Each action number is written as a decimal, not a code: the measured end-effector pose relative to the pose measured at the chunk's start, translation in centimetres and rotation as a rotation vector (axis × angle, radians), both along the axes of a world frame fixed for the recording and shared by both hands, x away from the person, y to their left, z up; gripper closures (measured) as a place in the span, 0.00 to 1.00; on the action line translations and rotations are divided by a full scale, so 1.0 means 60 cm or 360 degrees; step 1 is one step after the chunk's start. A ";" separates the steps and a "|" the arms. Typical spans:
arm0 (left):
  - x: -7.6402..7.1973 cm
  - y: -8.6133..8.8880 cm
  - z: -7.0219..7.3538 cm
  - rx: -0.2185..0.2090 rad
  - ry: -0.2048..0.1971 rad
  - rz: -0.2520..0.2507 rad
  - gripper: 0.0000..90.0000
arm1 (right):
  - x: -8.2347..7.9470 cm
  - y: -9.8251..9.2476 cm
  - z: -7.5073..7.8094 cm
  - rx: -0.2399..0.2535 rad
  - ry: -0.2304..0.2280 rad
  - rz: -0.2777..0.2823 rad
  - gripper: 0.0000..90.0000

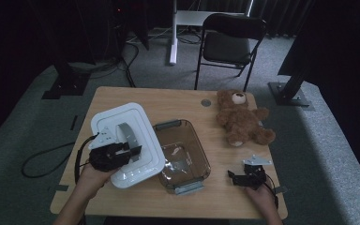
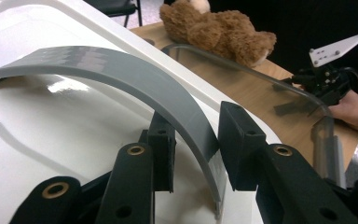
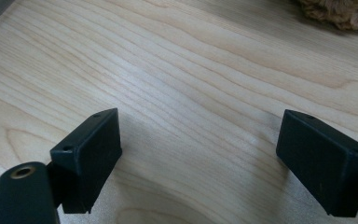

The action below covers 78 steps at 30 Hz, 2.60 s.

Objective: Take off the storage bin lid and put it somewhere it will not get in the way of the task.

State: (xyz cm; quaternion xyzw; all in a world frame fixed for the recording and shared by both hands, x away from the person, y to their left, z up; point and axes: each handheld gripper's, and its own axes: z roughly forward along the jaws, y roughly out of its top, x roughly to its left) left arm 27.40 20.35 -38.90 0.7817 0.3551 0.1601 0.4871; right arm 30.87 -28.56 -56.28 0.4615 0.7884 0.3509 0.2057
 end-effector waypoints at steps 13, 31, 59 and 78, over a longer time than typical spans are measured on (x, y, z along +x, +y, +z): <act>-0.010 0.048 -0.034 -0.0019 0.0018 0.0028 0.75 | 0.000 0.000 0.000 -0.0001 0.0000 -0.0002 0.14; 0.012 0.080 -0.143 -0.0017 0.0226 0.0102 0.76 | 0.000 0.000 0.000 -0.0004 -0.0004 -0.0001 0.14; 0.081 0.041 -0.239 -0.0076 0.0425 -0.0039 0.75 | 0.000 -0.001 0.000 -0.0004 -0.0003 0.0000 0.14; 0.103 0.033 -0.250 0.0084 0.0414 0.0120 0.42 | 0.000 0.000 0.000 -0.0001 0.0000 -0.0006 0.14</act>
